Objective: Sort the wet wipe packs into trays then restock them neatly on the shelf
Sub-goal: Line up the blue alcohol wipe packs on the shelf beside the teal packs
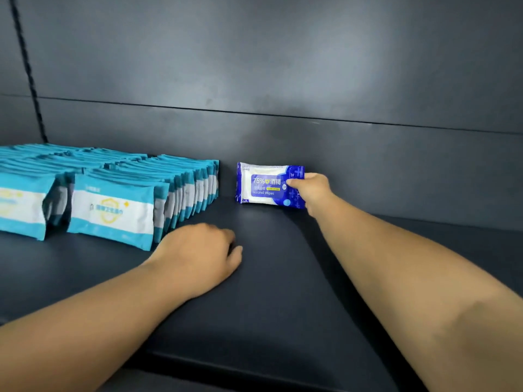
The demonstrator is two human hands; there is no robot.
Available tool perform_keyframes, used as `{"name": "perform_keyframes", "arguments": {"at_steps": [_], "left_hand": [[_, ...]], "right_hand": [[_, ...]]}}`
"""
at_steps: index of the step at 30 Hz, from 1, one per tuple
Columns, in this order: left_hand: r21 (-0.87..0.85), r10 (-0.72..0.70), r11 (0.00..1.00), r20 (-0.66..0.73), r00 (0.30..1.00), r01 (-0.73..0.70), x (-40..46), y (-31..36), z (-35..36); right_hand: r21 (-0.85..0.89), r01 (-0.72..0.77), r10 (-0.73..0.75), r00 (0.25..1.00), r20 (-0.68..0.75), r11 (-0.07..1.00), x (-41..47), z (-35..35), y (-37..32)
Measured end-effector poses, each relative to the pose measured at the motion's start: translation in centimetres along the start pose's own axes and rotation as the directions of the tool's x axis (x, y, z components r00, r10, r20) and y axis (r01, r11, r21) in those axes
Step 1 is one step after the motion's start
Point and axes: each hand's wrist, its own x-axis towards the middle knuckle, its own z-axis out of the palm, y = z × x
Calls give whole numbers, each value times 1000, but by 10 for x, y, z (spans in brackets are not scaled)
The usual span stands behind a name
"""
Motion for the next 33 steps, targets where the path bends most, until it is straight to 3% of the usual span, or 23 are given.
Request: {"name": "perform_keyframes", "arguments": {"at_steps": [6,15,22,27,33], "left_hand": [[90,34,995,-13,999,-33,5,1,2],[112,54,992,-24,998,-51,6,1,4],[111,61,992,-45,997,-56,6,0,5],[125,6,992,-2,1000,-5,-5,3,-8],[-48,-66,997,-160,985,59,-54,49,-48]], "right_hand": [[-133,45,-59,993,-101,990,13,4,13],[-232,131,-159,982,-105,964,19,8,18],[-318,102,-161,974,-162,943,6,-7,18],[-567,203,-256,967,-15,799,-45,-45,1],[-668,465,-471,862,189,582,-148,-120,-31]]}}
